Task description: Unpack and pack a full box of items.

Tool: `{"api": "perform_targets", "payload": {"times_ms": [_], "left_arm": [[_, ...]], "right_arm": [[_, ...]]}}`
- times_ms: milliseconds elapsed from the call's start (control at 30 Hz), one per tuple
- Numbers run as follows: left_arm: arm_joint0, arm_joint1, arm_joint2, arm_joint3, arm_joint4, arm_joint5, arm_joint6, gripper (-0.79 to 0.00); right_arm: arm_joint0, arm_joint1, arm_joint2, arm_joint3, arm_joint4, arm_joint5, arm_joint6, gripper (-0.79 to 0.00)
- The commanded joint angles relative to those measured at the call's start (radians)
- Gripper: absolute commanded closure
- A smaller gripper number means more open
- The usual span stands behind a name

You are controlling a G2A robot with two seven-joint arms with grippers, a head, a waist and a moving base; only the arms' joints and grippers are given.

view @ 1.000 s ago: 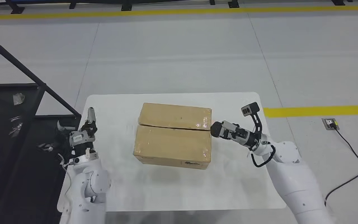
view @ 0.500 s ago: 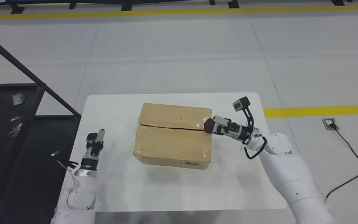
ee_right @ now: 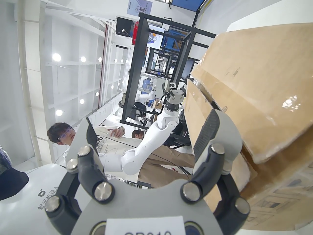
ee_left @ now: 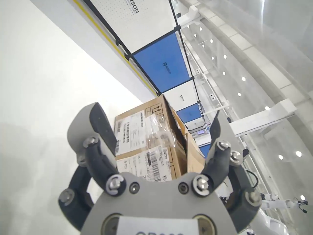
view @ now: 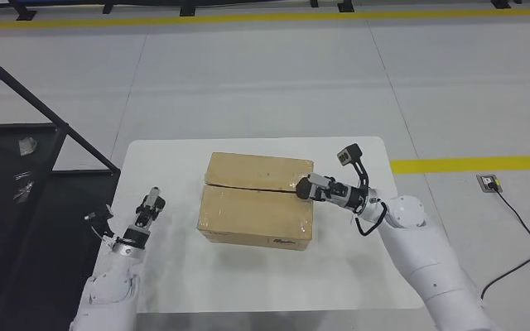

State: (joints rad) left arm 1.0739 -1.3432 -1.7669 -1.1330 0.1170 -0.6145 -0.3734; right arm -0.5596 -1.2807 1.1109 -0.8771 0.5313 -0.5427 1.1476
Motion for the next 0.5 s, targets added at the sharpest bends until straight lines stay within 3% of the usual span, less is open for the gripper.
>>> {"api": "perform_targets", "payload": {"times_ms": [0,100,267,333,400,467], "left_arm": [[-0.027,0.002,0.004,0.017,-0.086,0.098,-0.057,-0.785],[-0.065,0.009,0.008,0.046,-0.119,0.173,-0.125,-0.785],[-0.112,0.018,0.030,0.098,-0.174,0.217,-0.260,-0.785],[-0.130,0.021,0.044,0.118,-0.205,0.221,-0.326,-0.677],[-0.144,0.025,0.049,0.138,-0.201,0.210,-0.349,-0.631],[-0.150,0.028,0.060,0.155,-0.159,0.175,-0.321,-0.468]], "right_arm": [[0.009,-0.004,-0.012,0.006,-0.003,0.004,-0.003,-0.785],[0.017,-0.009,-0.023,0.017,-0.004,0.001,-0.007,-0.785],[0.018,-0.012,-0.026,0.036,0.003,-0.011,-0.001,-0.785],[0.015,-0.012,-0.023,0.042,0.007,-0.016,0.001,-0.785],[0.011,-0.010,-0.019,0.045,0.010,-0.020,0.004,-0.785],[0.006,-0.009,-0.014,0.045,0.014,-0.025,0.007,-0.785]]}}
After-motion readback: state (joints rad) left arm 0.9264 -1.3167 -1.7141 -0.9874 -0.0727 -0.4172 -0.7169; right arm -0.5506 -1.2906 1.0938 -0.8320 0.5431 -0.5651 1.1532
